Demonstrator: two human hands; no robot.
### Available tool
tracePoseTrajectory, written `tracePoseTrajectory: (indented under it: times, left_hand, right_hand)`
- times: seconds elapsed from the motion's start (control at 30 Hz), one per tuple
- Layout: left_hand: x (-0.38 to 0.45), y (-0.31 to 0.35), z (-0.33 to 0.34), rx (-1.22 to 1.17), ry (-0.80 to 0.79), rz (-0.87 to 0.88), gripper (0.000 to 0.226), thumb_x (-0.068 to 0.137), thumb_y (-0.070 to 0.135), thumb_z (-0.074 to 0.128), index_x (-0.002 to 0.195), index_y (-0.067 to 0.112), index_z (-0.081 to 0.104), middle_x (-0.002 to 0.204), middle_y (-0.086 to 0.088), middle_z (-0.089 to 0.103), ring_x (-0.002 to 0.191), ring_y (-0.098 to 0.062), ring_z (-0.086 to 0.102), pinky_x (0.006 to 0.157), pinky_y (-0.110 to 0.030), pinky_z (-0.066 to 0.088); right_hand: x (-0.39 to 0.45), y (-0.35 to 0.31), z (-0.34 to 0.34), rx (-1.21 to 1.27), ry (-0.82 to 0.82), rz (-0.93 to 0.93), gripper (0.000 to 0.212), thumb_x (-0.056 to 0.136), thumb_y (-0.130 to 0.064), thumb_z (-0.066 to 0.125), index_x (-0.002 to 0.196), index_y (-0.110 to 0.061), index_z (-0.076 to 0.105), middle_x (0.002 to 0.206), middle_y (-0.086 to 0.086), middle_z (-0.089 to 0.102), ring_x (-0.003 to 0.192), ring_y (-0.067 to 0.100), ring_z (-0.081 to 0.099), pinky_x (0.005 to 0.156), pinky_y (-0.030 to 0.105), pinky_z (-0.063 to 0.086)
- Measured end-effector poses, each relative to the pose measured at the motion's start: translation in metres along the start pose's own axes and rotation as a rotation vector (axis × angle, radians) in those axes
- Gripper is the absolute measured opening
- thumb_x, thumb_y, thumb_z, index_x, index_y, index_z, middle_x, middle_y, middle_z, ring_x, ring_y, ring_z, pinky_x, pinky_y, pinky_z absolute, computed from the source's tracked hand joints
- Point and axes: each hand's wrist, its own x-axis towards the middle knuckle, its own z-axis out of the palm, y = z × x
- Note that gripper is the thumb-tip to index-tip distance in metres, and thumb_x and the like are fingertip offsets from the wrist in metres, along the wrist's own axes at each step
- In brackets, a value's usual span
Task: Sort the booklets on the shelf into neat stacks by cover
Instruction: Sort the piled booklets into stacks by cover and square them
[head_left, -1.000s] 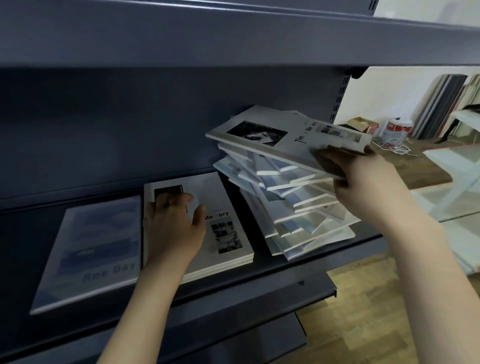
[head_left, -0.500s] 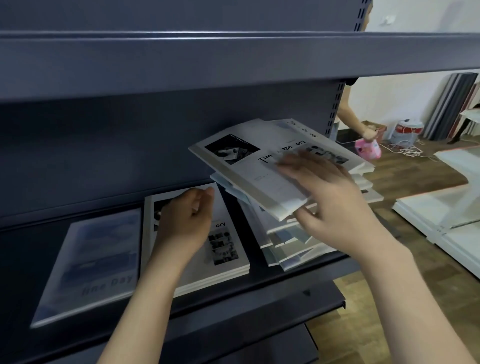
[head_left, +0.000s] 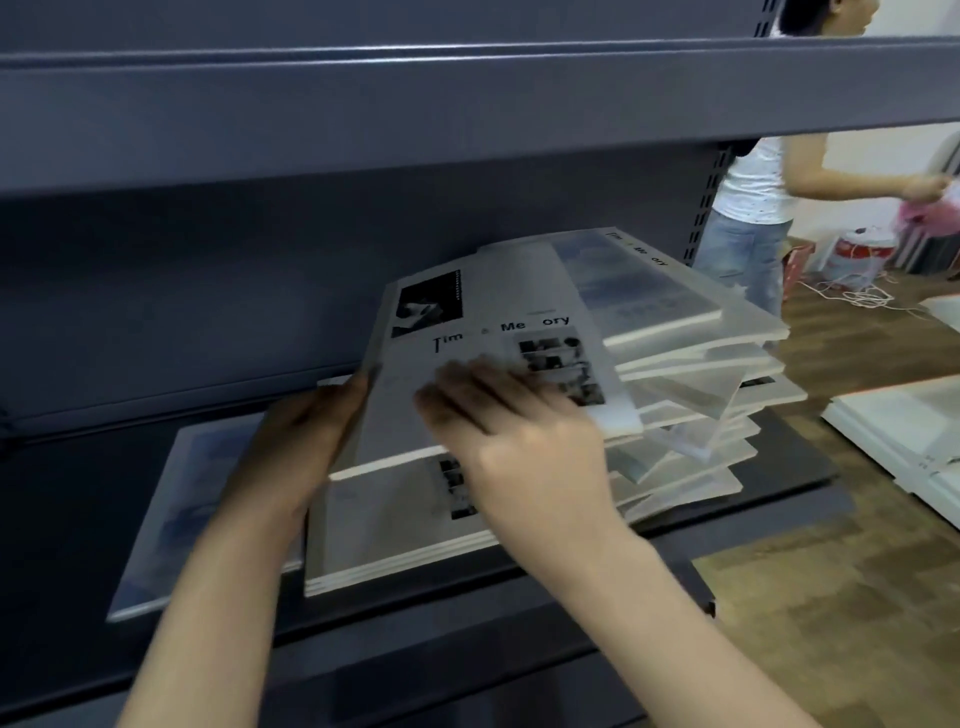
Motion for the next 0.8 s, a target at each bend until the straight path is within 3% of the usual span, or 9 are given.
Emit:
tracePoseTrajectory:
  times: [0.03, 0.17, 0.23, 0.3, 0.43, 0.57, 0.7, 0.8]
  left_hand:
    - [-0.003, -0.003, -0.009, 0.04, 0.012, 0.034, 0.026, 0.084, 0.046, 0.061, 0.071, 0.027, 0.072, 0.075, 0.017, 0.071, 0.081, -0.002, 0.066, 0.082, -0.02, 0.05]
    - [-0.012, -0.018, -0.038, 0.105, 0.113, 0.054, 0.026, 0.091, 0.034, 0.054, 0.074, 0.024, 0.069, 0.078, 0.007, 0.069, 0.078, -0.012, 0.062, 0.074, -0.025, 0.047]
    - [-0.013, -0.03, -0.047, 0.137, 0.166, 0.029, 0.032, 0.093, 0.031, 0.053, 0.075, 0.009, 0.068, 0.073, 0.0, 0.064, 0.07, -0.014, 0.057, 0.06, -0.021, 0.044]
    - [-0.013, -0.048, -0.049, 0.263, 0.185, 0.001, 0.038, 0.093, 0.032, 0.05, 0.073, 0.002, 0.064, 0.069, -0.005, 0.06, 0.067, -0.018, 0.053, 0.058, -0.025, 0.038]
    - [-0.012, -0.086, -0.046, 0.532, 0.113, -0.055, 0.037, 0.096, 0.036, 0.041, 0.064, 0.02, 0.052, 0.063, 0.003, 0.054, 0.065, -0.018, 0.052, 0.055, -0.028, 0.036]
    - [-0.003, -0.092, -0.044, 0.679, 0.045, -0.012, 0.03, 0.095, 0.039, 0.041, 0.078, 0.02, 0.057, 0.07, 0.005, 0.058, 0.07, -0.014, 0.056, 0.056, -0.025, 0.037]
    - [0.0, -0.082, -0.039, 0.847, 0.047, 0.068, 0.04, 0.094, 0.043, 0.042, 0.065, 0.018, 0.055, 0.059, 0.003, 0.056, 0.056, -0.009, 0.052, 0.049, -0.024, 0.031]
    - [-0.001, -0.081, -0.038, 0.92, 0.073, 0.078, 0.038, 0.093, 0.042, 0.044, 0.064, 0.02, 0.052, 0.061, 0.004, 0.055, 0.058, -0.008, 0.051, 0.049, -0.025, 0.032]
  right_hand:
    - [-0.001, -0.009, 0.006, 0.015, 0.019, -0.01, 0.029, 0.08, 0.0, 0.047, 0.09, -0.012, 0.072, 0.1, 0.007, 0.07, 0.097, 0.025, 0.064, 0.087, 0.037, 0.048]
    - [-0.008, -0.04, 0.03, 0.052, 0.044, 0.0, 0.024, 0.081, 0.002, 0.053, 0.088, -0.011, 0.072, 0.099, 0.007, 0.07, 0.099, 0.024, 0.064, 0.095, 0.035, 0.046]
    - [-0.017, -0.049, 0.044, 0.072, 0.004, -0.011, 0.024, 0.084, 0.001, 0.053, 0.091, -0.012, 0.072, 0.102, 0.005, 0.07, 0.1, 0.022, 0.063, 0.093, 0.034, 0.047]
    - [-0.028, -0.053, 0.059, 0.079, -0.047, -0.03, 0.026, 0.085, 0.0, 0.051, 0.092, -0.014, 0.071, 0.105, 0.004, 0.069, 0.102, 0.021, 0.063, 0.09, 0.035, 0.048]
    - [-0.051, -0.053, 0.079, 0.081, -0.133, -0.034, 0.027, 0.082, 0.001, 0.05, 0.086, -0.018, 0.069, 0.099, -0.002, 0.069, 0.095, 0.018, 0.064, 0.082, 0.03, 0.05]
    - [-0.072, -0.045, 0.083, 0.118, -0.212, -0.005, 0.035, 0.077, -0.002, 0.046, 0.094, -0.02, 0.071, 0.102, -0.004, 0.069, 0.096, 0.015, 0.066, 0.073, 0.028, 0.053]
    - [-0.078, -0.038, 0.085, 0.139, -0.251, 0.037, 0.042, 0.075, 0.0, 0.04, 0.098, -0.019, 0.071, 0.105, -0.004, 0.068, 0.097, 0.015, 0.066, 0.075, 0.028, 0.054]
    - [-0.081, -0.032, 0.088, 0.158, -0.309, 0.033, 0.04, 0.075, -0.004, 0.046, 0.103, -0.02, 0.068, 0.11, -0.004, 0.066, 0.101, 0.016, 0.063, 0.081, 0.029, 0.052]
